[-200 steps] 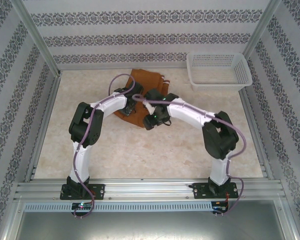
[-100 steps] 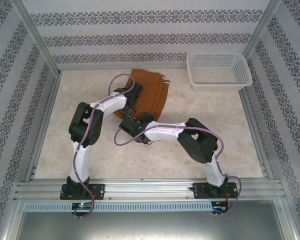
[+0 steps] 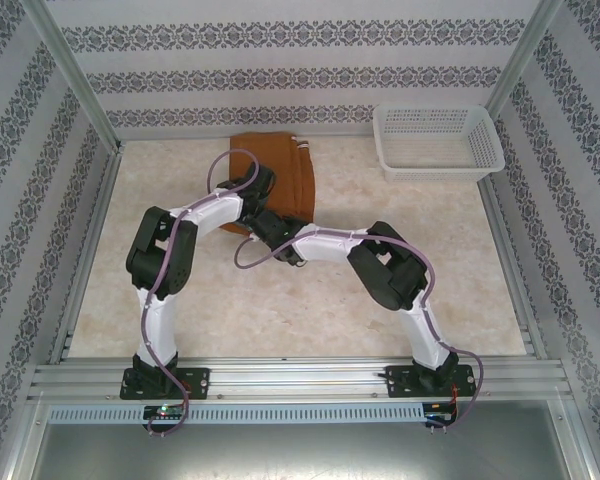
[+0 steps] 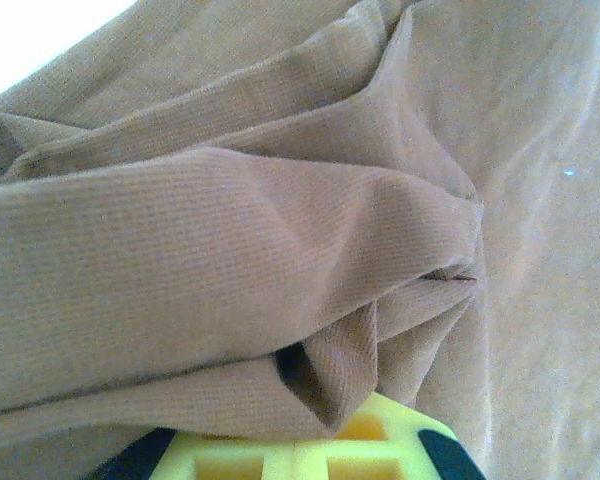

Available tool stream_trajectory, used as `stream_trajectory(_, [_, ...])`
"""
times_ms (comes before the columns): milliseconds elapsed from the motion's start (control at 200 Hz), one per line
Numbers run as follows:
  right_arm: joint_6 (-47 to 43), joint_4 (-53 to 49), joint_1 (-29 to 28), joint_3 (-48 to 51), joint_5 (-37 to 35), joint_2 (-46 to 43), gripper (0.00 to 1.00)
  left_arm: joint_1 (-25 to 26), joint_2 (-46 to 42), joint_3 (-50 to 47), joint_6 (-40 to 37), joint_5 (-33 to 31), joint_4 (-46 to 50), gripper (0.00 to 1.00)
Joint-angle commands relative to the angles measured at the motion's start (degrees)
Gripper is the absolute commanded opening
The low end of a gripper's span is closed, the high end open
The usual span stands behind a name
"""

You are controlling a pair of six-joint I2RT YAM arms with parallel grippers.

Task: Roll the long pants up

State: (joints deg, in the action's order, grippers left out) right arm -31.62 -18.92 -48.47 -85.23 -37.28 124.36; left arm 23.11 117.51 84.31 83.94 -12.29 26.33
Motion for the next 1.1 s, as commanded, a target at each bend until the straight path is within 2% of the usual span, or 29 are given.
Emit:
stream_trajectory(0, [4.90, -2.27, 0.66, 0.39, 5.79, -3.60, 0.00, -0.73, -2.41, -1.65, -2.04, 1.42, 6.49, 0.16])
stream_trajectory(30, [6.61, -3.40, 0.59, 0.55, 6.80, -4.76, 0.00, -1.20, -2.99, -1.15, -2.27, 1.40, 6.92, 0.37])
stream_trajectory(50, [7.53, -4.30, 0.52, 0.59, 7.87, -5.44, 0.00, -1.46, -3.37, -0.66, -2.46, 1.31, 7.25, 0.57])
stream_trajectory(90, [9.62, -6.53, 0.52, 0.39, 10.19, -6.65, 0.00, -2.20, -4.26, 0.20, -2.85, 1.20, 7.79, 0.92])
stream_trajectory(100, [10.32, -7.42, 0.56, 0.21, 10.77, -6.86, 0.00, -2.44, -4.58, 0.47, -2.98, 1.15, 7.95, 0.97])
stream_trajectory(115, [11.46, -8.71, 0.64, -0.35, 11.68, -7.11, 0.00, -2.72, -4.92, 0.83, -3.08, 1.01, 8.26, 1.00])
stream_trajectory(250, [19.14, -17.66, 1.72, -3.52, 20.53, -9.17, 0.00, -4.56, -9.57, 1.76, -3.58, 0.34, 9.52, 1.00])
stream_trajectory(435, [27.32, -27.90, 5.37, -10.61, 36.54, -8.97, 0.00, -5.09, -15.51, -1.04, -3.52, 0.19, 9.48, 1.00])
stream_trajectory(585, [32.04, -34.87, 9.01, -17.85, 47.14, -6.07, 0.00, -4.86, -17.87, -4.30, -2.78, 2.98, 8.32, 1.00])
stream_trajectory(754, [36.36, -41.68, 14.16, -26.31, 65.67, 0.52, 0.00, -3.44, -19.21, -8.65, -1.03, 3.51, 6.27, 1.00])
stream_trajectory(924, [36.82, -50.77, 15.83, -36.92, 72.78, 8.64, 0.00, -2.80, -17.16, -6.77, -1.07, 5.08, 7.30, 1.00])
stream_trajectory(1094, [38.61, -52.71, 17.77, -39.14, 76.01, 13.10, 0.00, -2.61, -18.06, -4.39, -2.32, 4.91, 8.71, 1.00])
